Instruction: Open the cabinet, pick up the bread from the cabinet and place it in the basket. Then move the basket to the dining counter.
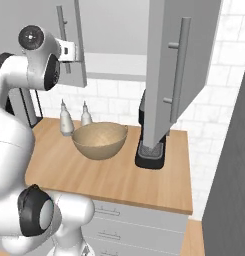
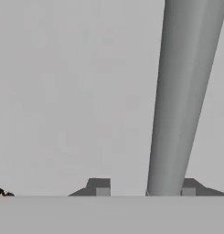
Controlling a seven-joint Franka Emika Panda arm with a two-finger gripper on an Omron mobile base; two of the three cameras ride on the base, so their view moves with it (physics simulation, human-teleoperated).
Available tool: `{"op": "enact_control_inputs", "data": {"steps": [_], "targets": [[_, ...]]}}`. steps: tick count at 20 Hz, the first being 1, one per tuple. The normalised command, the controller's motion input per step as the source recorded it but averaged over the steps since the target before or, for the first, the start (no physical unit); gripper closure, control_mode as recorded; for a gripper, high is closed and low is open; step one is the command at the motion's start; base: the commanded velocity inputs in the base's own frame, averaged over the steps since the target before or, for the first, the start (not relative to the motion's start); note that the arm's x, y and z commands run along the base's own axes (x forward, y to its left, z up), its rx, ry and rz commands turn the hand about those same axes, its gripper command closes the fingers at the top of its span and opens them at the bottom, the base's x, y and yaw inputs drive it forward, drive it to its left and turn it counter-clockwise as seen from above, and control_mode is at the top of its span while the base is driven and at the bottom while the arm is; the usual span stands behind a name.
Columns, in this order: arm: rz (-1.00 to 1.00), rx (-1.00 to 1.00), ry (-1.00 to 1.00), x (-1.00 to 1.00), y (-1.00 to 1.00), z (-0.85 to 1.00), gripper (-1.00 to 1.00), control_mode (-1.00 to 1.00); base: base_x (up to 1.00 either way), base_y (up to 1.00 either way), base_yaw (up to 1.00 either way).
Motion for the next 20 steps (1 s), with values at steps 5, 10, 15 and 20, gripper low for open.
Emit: {"op": "enact_control_inputs", "data": {"steps": [5,10,15,20], "targets": [[0.0,-0.06,0.0,-1.0,1.0,0.0,1.0,-1.0,0.0,0.0,0.0],[0.01,-0.03,0.0,-1.0,1.0,0.0,1.0,-1.0,0.0,0.0,0.0],[0.01,0.0,0.0,-1.0,0.87,0.0,-1.0,-1.0,0.0,0.0,0.0],[-0.01,0.22,0.0,-0.85,-0.48,0.26,-1.0,-1.0,0.0,0.0,0.0]]}}
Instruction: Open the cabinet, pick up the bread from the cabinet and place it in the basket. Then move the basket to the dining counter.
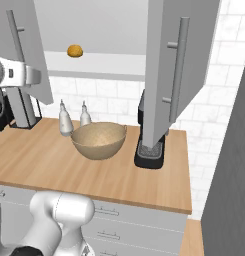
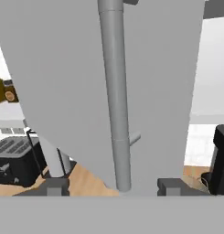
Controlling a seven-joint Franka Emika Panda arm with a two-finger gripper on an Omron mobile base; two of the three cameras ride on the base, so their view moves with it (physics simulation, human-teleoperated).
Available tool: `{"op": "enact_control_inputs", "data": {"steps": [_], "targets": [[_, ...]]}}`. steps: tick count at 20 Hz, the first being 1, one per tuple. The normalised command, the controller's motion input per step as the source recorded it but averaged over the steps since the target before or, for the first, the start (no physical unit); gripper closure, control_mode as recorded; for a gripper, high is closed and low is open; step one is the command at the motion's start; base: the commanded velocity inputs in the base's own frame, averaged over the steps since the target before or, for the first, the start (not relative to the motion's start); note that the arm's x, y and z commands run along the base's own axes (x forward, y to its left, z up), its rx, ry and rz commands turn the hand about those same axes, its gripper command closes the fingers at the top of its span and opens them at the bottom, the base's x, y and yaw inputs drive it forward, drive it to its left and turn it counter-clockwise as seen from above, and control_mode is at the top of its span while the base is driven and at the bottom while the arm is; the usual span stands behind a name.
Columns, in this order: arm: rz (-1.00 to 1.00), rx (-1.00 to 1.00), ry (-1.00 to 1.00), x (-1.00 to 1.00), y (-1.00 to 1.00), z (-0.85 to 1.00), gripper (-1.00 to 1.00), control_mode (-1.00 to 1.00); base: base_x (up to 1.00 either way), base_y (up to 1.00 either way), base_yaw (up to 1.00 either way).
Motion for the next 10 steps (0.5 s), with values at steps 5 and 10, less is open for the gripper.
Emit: {"op": "enact_control_inputs", "data": {"steps": [5,10], "targets": [[0.0,0.38,-0.02,-0.6,-1.0,0.29,-1.0,-1.0,0.0,0.0,0.0],[0.0,0.39,0.0,0.15,-1.0,0.08,-1.0,-1.0,0.0,0.0,0.0]]}}
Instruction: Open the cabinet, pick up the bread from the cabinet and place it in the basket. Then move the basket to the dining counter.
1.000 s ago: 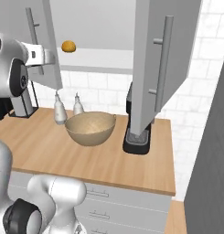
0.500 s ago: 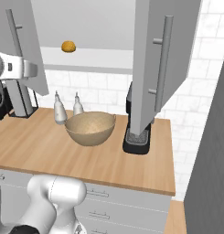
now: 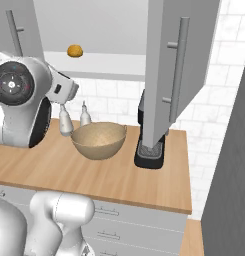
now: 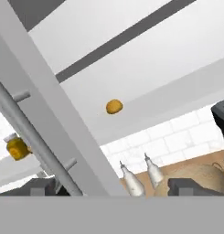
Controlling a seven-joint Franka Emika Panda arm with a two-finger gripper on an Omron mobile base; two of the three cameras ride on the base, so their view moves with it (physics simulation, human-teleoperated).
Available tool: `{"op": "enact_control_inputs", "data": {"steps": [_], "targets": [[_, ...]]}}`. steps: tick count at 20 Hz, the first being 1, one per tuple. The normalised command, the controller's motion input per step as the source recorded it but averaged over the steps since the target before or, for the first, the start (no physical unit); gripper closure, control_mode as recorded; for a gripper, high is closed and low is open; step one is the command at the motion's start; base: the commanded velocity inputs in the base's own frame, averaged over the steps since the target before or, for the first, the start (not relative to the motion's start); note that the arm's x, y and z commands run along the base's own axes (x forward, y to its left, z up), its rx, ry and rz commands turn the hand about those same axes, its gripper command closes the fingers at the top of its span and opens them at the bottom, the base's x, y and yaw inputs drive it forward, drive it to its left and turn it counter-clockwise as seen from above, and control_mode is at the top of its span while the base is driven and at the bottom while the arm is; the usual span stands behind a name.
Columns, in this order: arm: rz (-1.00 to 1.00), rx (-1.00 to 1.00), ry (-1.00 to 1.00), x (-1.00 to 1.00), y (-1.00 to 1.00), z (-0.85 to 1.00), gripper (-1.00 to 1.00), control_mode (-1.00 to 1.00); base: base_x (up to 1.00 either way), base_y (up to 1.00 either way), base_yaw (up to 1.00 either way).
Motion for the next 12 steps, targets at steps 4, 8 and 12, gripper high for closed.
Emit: {"op": "enact_control_inputs", "data": {"steps": [4,8,12], "targets": [[0.0,0.26,0.04,0.82,-0.78,-0.05,-1.0,-1.0,0.0,0.0,0.0],[0.0,0.15,0.22,1.0,-0.22,-0.34,-1.0,-1.0,0.0,0.0,0.0],[-0.1,0.13,0.24,1.0,0.0,-0.44,-1.0,-1.0,0.0,0.0,0.0]]}}
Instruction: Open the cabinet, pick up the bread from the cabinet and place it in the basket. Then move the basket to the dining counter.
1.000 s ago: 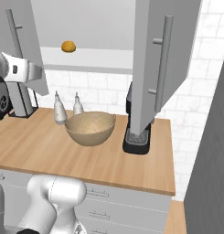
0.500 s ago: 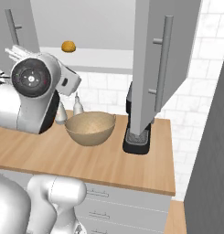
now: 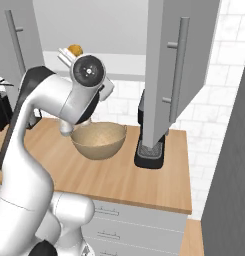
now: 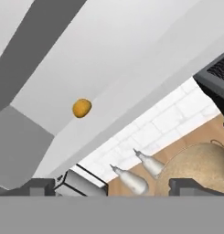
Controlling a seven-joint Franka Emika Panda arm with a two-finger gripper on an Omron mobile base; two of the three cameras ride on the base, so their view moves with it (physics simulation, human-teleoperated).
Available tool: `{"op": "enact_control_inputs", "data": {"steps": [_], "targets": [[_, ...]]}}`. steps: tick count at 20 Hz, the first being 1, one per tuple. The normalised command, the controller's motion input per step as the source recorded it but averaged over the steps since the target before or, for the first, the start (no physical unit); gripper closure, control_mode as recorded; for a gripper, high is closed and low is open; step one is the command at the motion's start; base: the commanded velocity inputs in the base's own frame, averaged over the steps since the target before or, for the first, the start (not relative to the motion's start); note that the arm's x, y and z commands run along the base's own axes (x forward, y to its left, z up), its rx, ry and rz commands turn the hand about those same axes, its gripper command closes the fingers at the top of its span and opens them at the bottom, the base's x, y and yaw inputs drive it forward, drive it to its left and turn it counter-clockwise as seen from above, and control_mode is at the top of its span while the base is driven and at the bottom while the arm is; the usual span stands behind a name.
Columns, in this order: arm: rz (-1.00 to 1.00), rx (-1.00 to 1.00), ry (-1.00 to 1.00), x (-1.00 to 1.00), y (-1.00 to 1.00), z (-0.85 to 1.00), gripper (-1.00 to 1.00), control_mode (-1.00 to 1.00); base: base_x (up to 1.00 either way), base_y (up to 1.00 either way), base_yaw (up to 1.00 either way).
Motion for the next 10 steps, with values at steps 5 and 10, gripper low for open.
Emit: {"op": "enact_control_inputs", "data": {"steps": [5,10], "targets": [[-0.04,0.06,0.22,0.99,0.31,-0.34,-1.0,-1.0,0.0,0.0,0.0],[0.06,0.0,0.05,0.29,0.93,-0.04,-1.0,-1.0,0.0,0.0,0.0]]}}
